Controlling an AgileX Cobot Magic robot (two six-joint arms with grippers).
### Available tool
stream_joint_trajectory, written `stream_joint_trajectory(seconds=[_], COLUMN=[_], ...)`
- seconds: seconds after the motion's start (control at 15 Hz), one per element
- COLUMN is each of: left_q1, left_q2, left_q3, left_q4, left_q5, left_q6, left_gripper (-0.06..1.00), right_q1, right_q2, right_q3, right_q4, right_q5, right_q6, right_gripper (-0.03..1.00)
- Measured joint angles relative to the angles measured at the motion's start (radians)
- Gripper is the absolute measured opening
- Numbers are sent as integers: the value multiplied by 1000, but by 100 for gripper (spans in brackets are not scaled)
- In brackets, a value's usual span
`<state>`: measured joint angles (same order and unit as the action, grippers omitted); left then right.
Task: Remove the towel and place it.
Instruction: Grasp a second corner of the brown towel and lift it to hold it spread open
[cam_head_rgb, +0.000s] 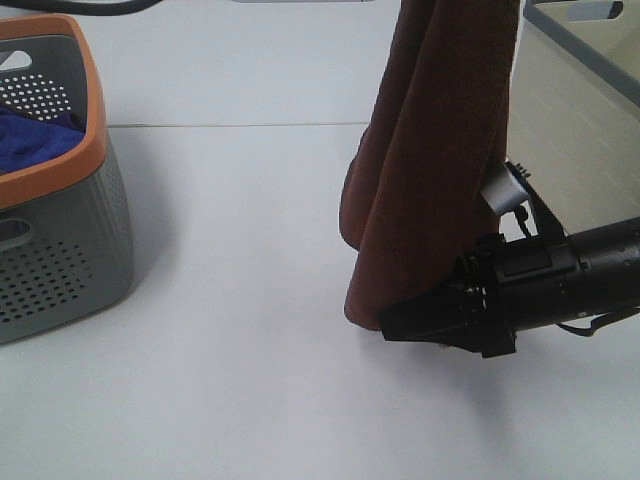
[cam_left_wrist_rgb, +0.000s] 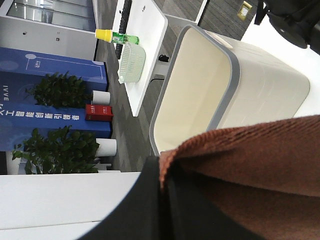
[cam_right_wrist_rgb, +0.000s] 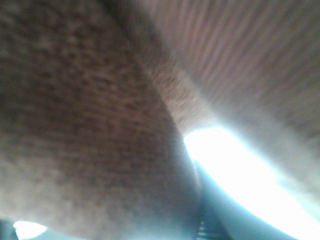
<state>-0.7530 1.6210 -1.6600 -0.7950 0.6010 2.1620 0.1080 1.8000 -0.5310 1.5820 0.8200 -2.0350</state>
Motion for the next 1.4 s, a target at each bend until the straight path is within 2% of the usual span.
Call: stream_joint_trajectory(seconds=[0.33,0.53,0.73,0.8,0.93,1.13,1.2,1.4], left_q1=[32,32,32,32,32,32,32,51], left_q2=[0,0,0,0,0,0,0,0], left_q3=[0,0,0,0,0,0,0,0], left_q4=[53,53,53,53,53,53,57,84], left_q5=[52,47,46,46,46,45,44,44], left_q6=[-26,-39,-42,-42,-45,-68,-85,-145], left_gripper=[0,0,0,0,0,0,0,0], right_q1=[0,0,0,0,0,0,0,0], right_q2=[-148,-162,-162,-162,-162,-162,-163,-231], right_q3=[1,1,1,1,1,1,1,2], right_q4=[-15,-20,-31,-48,-64,23,34,-3], right_q5=[18,17,16,15,6,-6,-43,-102], right_q6=[59,72,78,103,172,259,270,330], right_gripper=[25,23,10,1,0,0,0,0])
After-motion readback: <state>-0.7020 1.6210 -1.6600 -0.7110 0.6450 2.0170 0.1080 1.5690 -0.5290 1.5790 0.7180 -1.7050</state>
